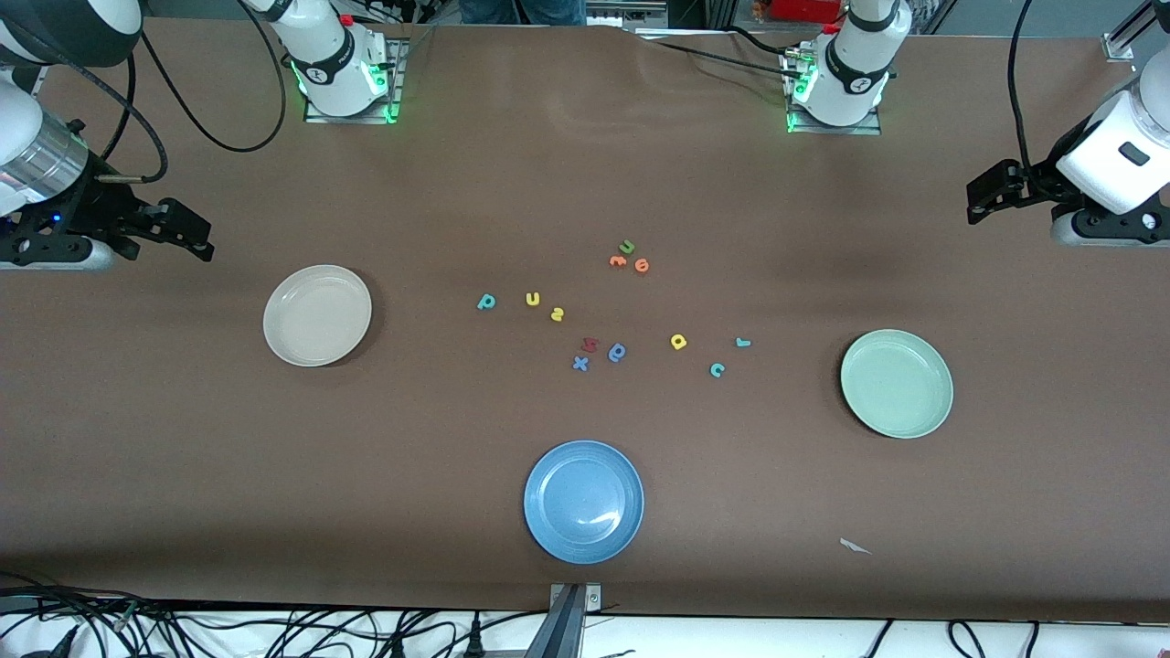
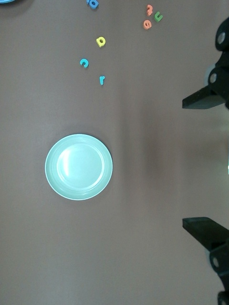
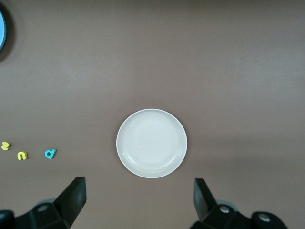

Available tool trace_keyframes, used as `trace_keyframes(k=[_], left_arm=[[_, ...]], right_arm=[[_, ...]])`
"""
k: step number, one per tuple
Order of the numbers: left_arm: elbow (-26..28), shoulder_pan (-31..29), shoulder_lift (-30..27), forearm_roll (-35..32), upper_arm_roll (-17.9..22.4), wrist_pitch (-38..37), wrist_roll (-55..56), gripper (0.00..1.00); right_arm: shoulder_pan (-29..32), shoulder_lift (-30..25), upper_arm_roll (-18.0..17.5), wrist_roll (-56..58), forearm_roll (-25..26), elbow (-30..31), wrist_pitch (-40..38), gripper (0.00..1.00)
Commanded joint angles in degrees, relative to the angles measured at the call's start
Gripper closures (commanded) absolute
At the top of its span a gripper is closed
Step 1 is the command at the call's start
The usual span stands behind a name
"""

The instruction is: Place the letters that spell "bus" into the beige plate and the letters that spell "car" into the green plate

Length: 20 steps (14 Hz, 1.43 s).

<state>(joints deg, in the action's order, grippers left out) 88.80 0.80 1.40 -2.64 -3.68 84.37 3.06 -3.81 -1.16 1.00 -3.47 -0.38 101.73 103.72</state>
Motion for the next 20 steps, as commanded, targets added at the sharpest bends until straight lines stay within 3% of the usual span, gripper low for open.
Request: trace_keyframes(k=[1,20], left_arm=[[0.5,0.08,-0.87,0.18,0.08,-0.26,-1.13,0.0],[0.5,0.08,-0.87,0.18,0.08,-0.17,-1.13,0.0]], right_arm=[[-0.23,0.37,0.05,0.48,0.91,-1.18,-1.15,0.0],[-0.85,2.56,0.05,0.39,-0.06,-1.27,-1.06,0.0]])
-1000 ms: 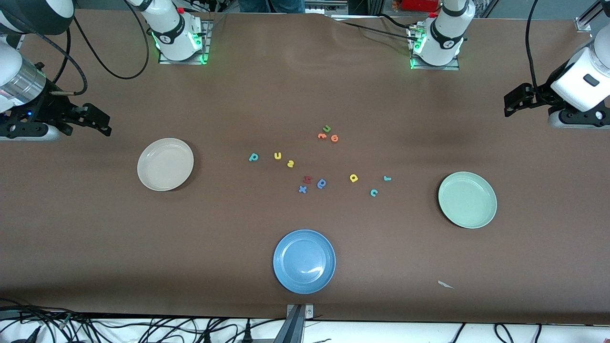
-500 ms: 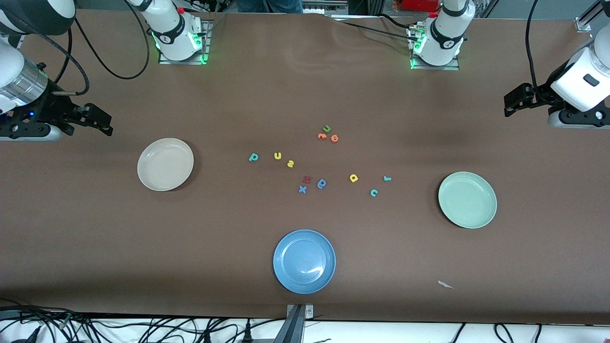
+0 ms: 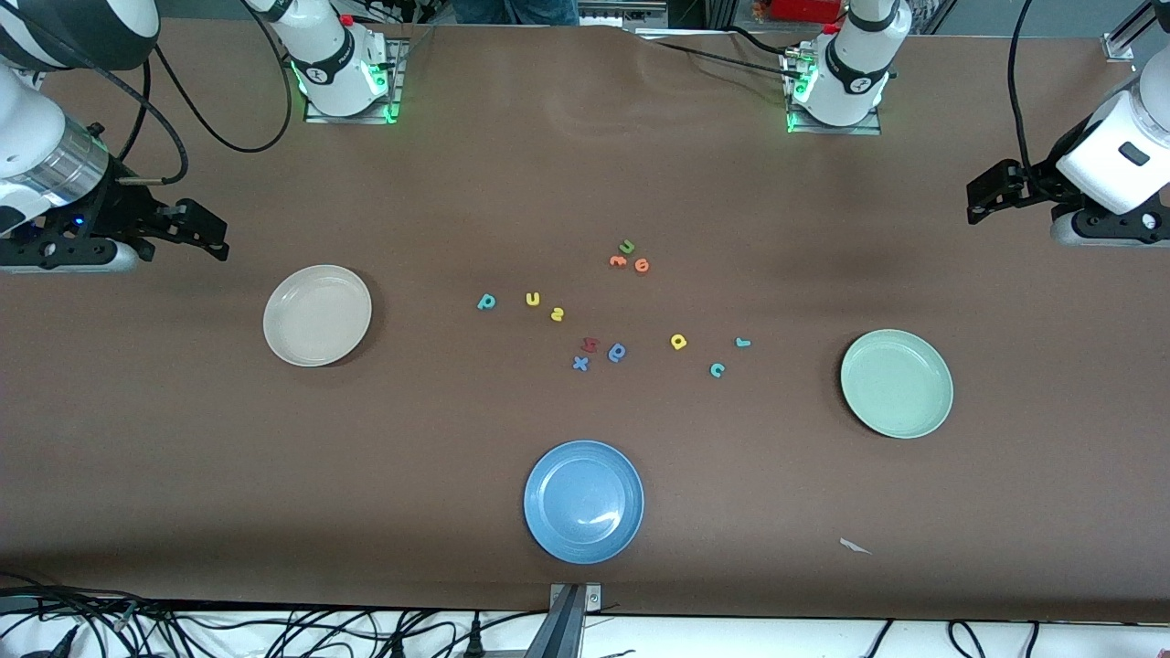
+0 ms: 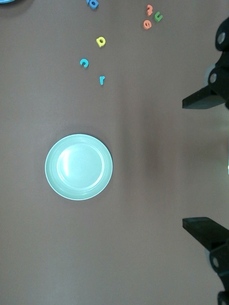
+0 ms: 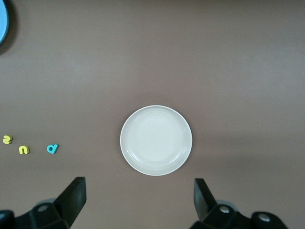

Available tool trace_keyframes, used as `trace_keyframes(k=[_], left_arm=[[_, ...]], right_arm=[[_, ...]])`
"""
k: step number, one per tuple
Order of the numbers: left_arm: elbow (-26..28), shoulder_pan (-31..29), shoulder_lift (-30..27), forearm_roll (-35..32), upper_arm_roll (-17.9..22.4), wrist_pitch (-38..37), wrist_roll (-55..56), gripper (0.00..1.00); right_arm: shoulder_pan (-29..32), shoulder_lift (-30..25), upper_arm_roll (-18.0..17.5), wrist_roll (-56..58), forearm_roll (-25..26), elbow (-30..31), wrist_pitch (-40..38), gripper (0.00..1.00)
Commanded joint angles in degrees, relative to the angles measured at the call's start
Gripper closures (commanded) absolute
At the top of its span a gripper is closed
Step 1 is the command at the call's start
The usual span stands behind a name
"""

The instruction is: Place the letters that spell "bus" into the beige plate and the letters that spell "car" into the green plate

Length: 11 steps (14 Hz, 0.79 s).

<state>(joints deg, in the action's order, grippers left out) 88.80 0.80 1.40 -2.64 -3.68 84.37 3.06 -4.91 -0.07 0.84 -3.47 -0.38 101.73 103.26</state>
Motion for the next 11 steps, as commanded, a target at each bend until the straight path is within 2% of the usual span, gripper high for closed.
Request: trace_keyframes(k=[1,11], left_arm=[[0.5,0.08,-0.87,0.18,0.08,-0.17,-1.13,0.0],[0.5,0.08,-0.87,0.18,0.08,-0.17,-1.13,0.0]], right_arm=[[0.17,1.65,0.22,-0.13,-0.06,-1.27,-0.6,0.0],[0.52,2.26,0.31,-0.3,0.38,-1.45,-0.78,0.0]])
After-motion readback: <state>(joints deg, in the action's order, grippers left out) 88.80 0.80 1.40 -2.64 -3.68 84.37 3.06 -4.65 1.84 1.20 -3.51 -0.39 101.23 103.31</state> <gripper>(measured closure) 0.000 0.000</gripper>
